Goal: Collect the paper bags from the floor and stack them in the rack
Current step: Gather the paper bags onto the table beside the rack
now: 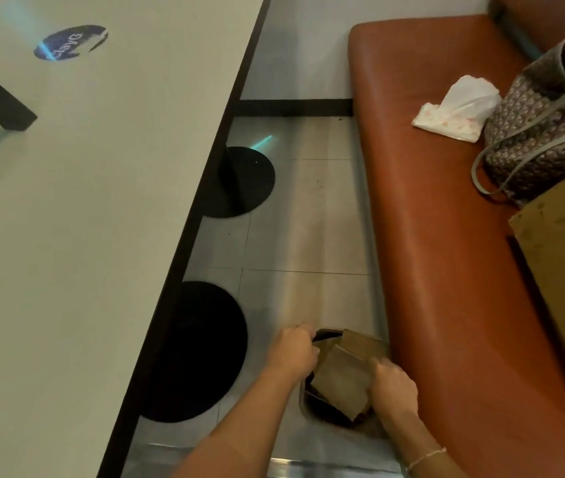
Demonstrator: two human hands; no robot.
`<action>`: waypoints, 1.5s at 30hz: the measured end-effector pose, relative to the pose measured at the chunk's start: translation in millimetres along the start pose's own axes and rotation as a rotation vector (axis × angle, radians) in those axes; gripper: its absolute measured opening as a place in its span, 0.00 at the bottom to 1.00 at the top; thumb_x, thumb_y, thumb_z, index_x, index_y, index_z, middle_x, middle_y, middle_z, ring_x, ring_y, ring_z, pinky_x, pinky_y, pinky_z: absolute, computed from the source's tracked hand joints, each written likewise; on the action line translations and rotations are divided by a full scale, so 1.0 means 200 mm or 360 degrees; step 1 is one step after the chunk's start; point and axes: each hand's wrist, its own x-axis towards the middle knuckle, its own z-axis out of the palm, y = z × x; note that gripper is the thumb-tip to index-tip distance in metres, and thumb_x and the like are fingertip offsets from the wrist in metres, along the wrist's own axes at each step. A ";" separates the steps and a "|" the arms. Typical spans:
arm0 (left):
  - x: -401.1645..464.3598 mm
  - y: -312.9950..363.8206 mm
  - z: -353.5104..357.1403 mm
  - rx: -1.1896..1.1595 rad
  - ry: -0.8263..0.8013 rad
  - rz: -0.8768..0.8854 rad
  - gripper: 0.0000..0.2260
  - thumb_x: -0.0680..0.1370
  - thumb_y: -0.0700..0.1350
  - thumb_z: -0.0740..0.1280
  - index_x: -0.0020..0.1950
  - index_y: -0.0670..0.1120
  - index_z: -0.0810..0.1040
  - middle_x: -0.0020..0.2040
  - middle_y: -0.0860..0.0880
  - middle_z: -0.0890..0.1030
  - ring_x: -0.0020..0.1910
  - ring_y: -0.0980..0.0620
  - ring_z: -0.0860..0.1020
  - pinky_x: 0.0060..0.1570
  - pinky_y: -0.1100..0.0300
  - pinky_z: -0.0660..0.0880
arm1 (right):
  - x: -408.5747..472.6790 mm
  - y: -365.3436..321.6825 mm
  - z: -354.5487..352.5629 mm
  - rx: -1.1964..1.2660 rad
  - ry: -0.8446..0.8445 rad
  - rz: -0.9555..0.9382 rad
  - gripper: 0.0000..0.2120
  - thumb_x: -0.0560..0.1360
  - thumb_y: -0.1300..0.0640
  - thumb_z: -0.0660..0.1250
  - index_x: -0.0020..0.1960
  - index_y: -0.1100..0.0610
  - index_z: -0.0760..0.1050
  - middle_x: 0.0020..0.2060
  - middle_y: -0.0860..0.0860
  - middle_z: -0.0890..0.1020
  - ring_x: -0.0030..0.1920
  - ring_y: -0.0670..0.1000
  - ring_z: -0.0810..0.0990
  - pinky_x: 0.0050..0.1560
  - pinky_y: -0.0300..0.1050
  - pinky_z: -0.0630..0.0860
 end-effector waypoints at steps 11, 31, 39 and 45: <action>-0.14 -0.04 0.01 0.0197 0.0056 0.0003 0.13 0.80 0.41 0.56 0.63 0.45 0.73 0.59 0.42 0.77 0.58 0.43 0.76 0.53 0.54 0.73 | -0.01 -0.06 -0.01 -0.0078 -0.0111 -0.0089 0.19 0.79 0.66 0.52 0.68 0.55 0.66 0.59 0.53 0.74 0.61 0.52 0.72 0.52 0.44 0.75; -1.11 -0.10 -1.13 -0.0372 0.0996 0.0305 0.14 0.79 0.44 0.60 0.64 0.48 0.72 0.61 0.47 0.77 0.60 0.46 0.75 0.56 0.56 0.71 | -0.68 -1.08 -1.34 0.0688 0.0833 -0.0514 0.22 0.75 0.60 0.63 0.69 0.56 0.67 0.62 0.57 0.75 0.62 0.58 0.72 0.59 0.53 0.71; -1.38 -1.13 -1.47 -0.0535 0.1371 -0.0541 0.08 0.78 0.45 0.62 0.56 0.48 0.76 0.54 0.49 0.78 0.50 0.50 0.76 0.51 0.56 0.75 | -0.92 -1.84 -1.18 0.0335 0.0332 -0.0778 0.27 0.76 0.48 0.64 0.72 0.52 0.62 0.66 0.54 0.70 0.67 0.55 0.66 0.61 0.50 0.70; -1.37 -1.61 -1.54 -0.0730 0.1189 -0.0949 0.29 0.68 0.64 0.69 0.62 0.50 0.70 0.59 0.45 0.72 0.57 0.44 0.71 0.55 0.50 0.74 | -0.91 -2.14 -1.06 0.0054 0.0049 -0.0479 0.43 0.62 0.39 0.75 0.68 0.55 0.62 0.62 0.55 0.66 0.63 0.56 0.67 0.59 0.47 0.73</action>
